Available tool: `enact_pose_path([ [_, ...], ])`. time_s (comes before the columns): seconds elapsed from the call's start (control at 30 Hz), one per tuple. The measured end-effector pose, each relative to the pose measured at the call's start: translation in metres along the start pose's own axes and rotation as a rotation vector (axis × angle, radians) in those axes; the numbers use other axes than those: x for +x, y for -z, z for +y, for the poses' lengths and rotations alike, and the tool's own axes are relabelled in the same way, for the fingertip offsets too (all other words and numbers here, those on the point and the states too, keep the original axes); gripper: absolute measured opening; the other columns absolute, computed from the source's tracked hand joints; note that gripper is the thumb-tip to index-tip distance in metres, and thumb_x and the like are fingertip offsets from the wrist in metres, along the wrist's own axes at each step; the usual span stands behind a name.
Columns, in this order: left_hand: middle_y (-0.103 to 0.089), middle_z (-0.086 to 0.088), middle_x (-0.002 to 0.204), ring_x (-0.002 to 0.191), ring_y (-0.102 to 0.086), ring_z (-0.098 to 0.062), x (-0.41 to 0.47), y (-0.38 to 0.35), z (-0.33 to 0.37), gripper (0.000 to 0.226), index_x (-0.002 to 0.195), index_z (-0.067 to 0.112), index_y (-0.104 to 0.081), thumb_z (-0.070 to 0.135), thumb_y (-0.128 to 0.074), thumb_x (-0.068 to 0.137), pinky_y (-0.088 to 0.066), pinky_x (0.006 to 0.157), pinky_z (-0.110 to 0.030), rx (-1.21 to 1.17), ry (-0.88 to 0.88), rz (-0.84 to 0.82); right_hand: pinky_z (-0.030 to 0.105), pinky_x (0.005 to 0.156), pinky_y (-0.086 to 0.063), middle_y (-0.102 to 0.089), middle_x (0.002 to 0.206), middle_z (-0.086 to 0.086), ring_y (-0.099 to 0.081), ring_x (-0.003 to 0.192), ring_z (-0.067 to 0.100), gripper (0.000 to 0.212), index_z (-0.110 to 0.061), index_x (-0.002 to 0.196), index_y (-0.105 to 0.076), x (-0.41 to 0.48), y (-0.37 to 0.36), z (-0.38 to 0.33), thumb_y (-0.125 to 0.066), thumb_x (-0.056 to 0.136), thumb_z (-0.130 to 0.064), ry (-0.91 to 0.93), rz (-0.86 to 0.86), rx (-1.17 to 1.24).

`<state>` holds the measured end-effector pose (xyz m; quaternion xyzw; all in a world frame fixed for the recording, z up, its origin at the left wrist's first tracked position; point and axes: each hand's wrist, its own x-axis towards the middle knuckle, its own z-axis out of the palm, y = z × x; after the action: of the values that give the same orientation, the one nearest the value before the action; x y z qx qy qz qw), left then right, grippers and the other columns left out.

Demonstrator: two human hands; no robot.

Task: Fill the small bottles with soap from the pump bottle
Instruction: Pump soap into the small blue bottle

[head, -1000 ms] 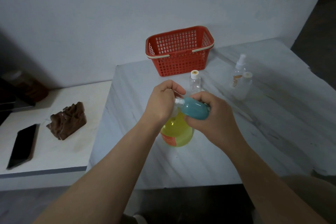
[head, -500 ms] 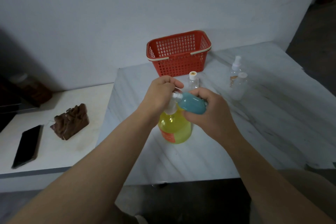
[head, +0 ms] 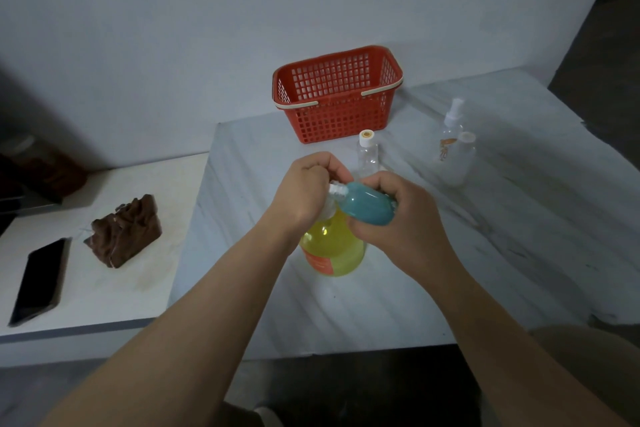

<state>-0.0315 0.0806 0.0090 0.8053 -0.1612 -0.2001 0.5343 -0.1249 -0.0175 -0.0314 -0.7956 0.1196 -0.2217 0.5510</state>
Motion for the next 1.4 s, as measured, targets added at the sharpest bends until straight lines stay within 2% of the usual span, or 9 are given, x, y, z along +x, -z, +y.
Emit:
enact_pose_path([
  [0.23,-0.061,-0.007,0.069,0.060,-0.050,-0.015,-0.003,-0.001,0.002,0.036,0.067,0.009,-0.060,-0.005,-0.032,0.083,-0.039,0.049,-0.020,-0.005,0.028,0.013,0.008,0.051,-0.036,-0.059,0.063,-0.018,-0.053,0.055,-0.001,0.032,-0.030,0.075,-0.059,-0.001,-0.001,-0.001,-0.079,0.063,-0.008,-0.001,0.007,-0.021],
  [0.37,-0.062,-0.007,0.070,0.062,-0.051,-0.016,-0.002,0.000,0.008,0.035,0.067,0.011,-0.061,-0.003,-0.034,0.085,-0.040,0.055,-0.024,-0.026,0.050,0.011,0.011,0.051,-0.038,-0.061,0.063,-0.010,-0.053,0.057,0.003,0.030,-0.027,0.079,-0.062,0.001,0.002,-0.006,-0.079,0.063,-0.008,0.023,0.008,-0.035],
  [0.6,-0.062,-0.006,0.076,0.064,-0.052,-0.012,-0.003,0.004,0.017,0.034,0.071,0.012,-0.062,-0.002,-0.036,0.088,-0.041,0.053,-0.018,-0.009,0.056,-0.014,0.012,0.051,-0.038,-0.061,0.064,-0.007,-0.052,0.058,0.004,0.035,-0.032,0.076,-0.058,0.002,0.004,-0.008,-0.079,0.063,-0.008,0.045,0.012,-0.046],
  [0.7,-0.062,-0.006,0.075,0.063,-0.052,-0.013,-0.002,0.004,0.017,0.035,0.068,0.012,-0.061,-0.002,-0.035,0.086,-0.041,0.052,-0.018,0.019,0.068,-0.008,0.014,0.051,-0.039,-0.062,0.066,-0.005,-0.054,0.059,0.007,0.029,-0.026,0.078,-0.061,0.002,0.003,-0.008,-0.079,0.063,-0.009,0.036,0.016,-0.038],
  [0.87,-0.062,-0.008,0.074,0.067,-0.051,-0.017,0.000,0.003,0.014,0.038,0.064,0.011,-0.061,-0.005,-0.031,0.082,-0.040,0.059,-0.024,0.090,0.027,0.003,0.011,0.052,-0.039,-0.062,0.066,-0.007,-0.054,0.058,0.003,0.028,-0.024,0.081,-0.064,0.001,0.003,-0.005,-0.079,0.063,-0.010,-0.003,-0.010,-0.030],
  [1.0,-0.060,-0.007,0.068,0.062,-0.049,-0.016,-0.001,0.000,0.009,0.038,0.063,0.010,-0.059,-0.007,-0.030,0.080,-0.038,0.054,-0.023,0.080,0.033,-0.021,0.012,0.052,-0.040,-0.063,0.066,-0.007,-0.054,0.058,0.002,0.028,-0.024,0.081,-0.064,-0.001,0.002,-0.003,-0.079,0.063,-0.009,-0.034,-0.019,0.000],
  [1.17,-0.059,-0.008,0.067,0.060,-0.049,-0.014,0.000,0.000,0.004,0.038,0.062,0.010,-0.059,-0.008,-0.029,0.079,-0.038,0.052,-0.022,0.060,0.019,-0.007,0.010,0.052,-0.038,-0.061,0.066,-0.017,-0.053,0.057,-0.001,0.033,-0.031,0.076,-0.061,0.000,0.000,-0.003,-0.079,0.062,-0.007,-0.036,-0.018,0.016],
  [1.4,-0.060,-0.009,0.070,0.062,-0.050,-0.016,-0.001,-0.001,0.005,0.038,0.062,0.010,-0.059,-0.007,-0.029,0.079,-0.039,0.054,-0.023,0.068,0.013,0.016,0.010,0.052,-0.038,-0.061,0.068,-0.014,-0.053,0.057,0.001,0.032,-0.030,0.076,-0.061,-0.001,0.000,-0.002,-0.079,0.062,-0.007,-0.033,-0.016,0.004],
])
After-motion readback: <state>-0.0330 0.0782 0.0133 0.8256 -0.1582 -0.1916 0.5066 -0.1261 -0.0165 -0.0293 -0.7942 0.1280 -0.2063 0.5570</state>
